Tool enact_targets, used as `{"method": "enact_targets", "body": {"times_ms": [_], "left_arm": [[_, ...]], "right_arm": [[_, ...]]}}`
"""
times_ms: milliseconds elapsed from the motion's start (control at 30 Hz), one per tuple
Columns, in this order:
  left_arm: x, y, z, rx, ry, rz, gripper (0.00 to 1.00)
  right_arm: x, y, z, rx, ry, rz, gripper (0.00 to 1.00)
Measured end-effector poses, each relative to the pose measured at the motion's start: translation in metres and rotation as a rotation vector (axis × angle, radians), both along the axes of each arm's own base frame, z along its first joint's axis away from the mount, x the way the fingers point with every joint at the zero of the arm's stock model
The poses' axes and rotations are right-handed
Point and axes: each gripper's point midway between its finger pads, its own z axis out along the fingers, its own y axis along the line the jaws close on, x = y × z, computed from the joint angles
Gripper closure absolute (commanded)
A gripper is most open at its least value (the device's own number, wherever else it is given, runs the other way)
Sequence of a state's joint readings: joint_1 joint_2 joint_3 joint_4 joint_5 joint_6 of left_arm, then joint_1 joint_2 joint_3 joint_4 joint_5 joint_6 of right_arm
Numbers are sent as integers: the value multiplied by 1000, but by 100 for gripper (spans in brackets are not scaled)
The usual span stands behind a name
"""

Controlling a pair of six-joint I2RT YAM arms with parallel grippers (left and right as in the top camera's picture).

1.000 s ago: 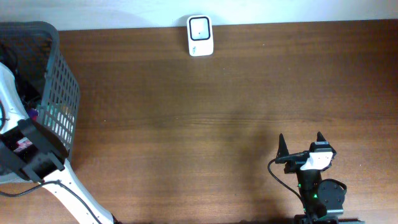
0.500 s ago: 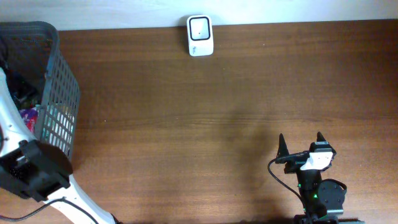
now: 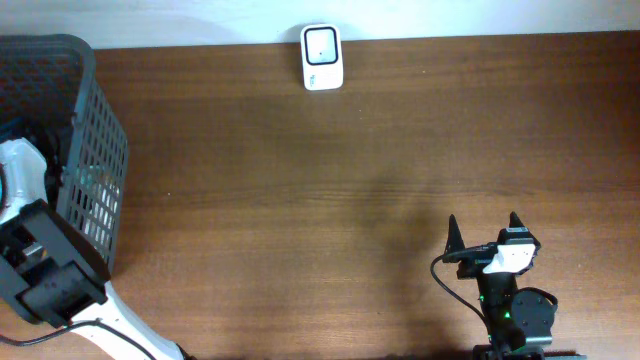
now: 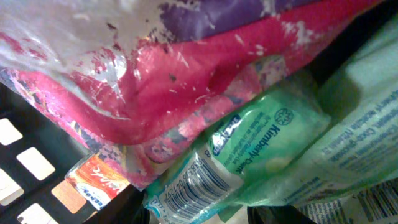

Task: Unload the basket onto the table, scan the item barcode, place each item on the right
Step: 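Reach the left gripper into the basket and grasp the red-purple pack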

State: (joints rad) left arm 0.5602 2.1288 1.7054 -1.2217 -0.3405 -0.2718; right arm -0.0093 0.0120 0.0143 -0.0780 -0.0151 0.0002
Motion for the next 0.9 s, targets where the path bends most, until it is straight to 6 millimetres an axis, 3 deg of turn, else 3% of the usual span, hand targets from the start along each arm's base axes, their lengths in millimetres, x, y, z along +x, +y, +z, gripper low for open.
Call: {"method": "enact_targets", "body": {"times_ms": [67, 100, 133, 167, 267, 367, 433, 500, 567, 667, 700, 900], "left_arm": [[2, -7, 12, -47, -2, -7, 49], [12, -10, 26, -72, -43, -10, 46], [25, -11, 37, -88, -101, -17, 36], [38, -10, 56, -78, -165, -26, 36], [48, -7, 82, -40, -254, -34, 37], [47, 12, 87, 62, -232, -53, 42], [56, 22, 90, 108, -241, -122, 39], [61, 29, 80, 136, -233, -196, 30], [48, 34, 55, 164, -142, -238, 31], [48, 45, 31, 218, -102, -328, 33], [51, 47, 28, 230, -101, -353, 40], [63, 54, 32, 262, -142, -376, 50]], "right_arm": [[0, 0, 0, 0, 0, 0, 1], [0, 0, 0, 0, 0, 0, 1], [0, 0, 0, 1, 0, 0, 1], [0, 0, 0, 0, 0, 0, 2], [0, 0, 0, 0, 0, 0, 1], [0, 0, 0, 0, 0, 0, 1], [0, 0, 0, 0, 0, 0, 1], [0, 0, 0, 0, 0, 0, 1], [0, 0, 0, 0, -1, 0, 1], [0, 0, 0, 1, -1, 0, 1], [0, 0, 0, 0, 0, 0, 1], [0, 0, 0, 0, 0, 0, 1]]}}
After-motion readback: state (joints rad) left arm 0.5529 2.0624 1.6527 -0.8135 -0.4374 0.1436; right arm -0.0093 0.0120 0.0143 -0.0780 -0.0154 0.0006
